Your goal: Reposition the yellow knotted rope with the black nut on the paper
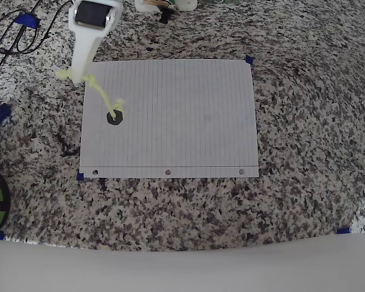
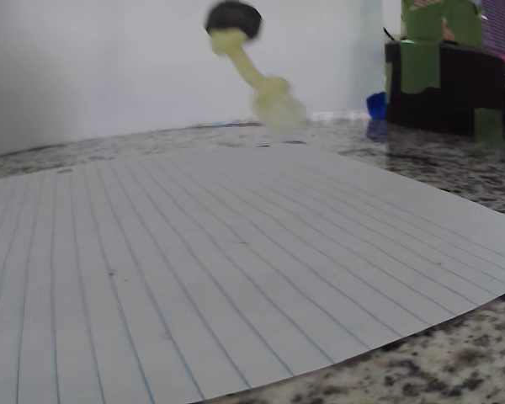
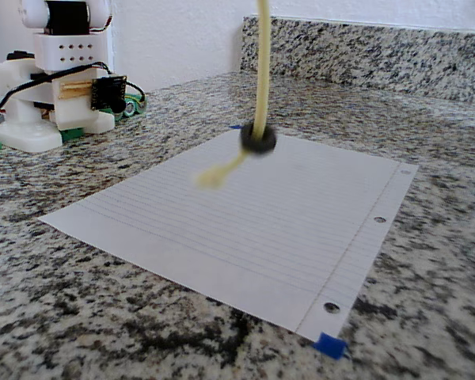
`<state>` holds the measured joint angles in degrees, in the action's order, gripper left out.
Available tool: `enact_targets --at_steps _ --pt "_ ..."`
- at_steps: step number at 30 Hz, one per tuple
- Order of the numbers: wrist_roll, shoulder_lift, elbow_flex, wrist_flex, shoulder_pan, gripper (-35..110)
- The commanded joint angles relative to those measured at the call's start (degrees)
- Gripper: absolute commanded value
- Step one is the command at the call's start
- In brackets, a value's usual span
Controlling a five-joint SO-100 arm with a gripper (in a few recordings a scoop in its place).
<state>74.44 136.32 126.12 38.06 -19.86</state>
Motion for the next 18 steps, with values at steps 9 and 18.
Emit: enact_targets --at_steps 9,18 --pt "-0.1 12.9 0.6 2.6 -1.7 0" --pt "-0.9 7.5 3.3 1.5 -6.9 0"
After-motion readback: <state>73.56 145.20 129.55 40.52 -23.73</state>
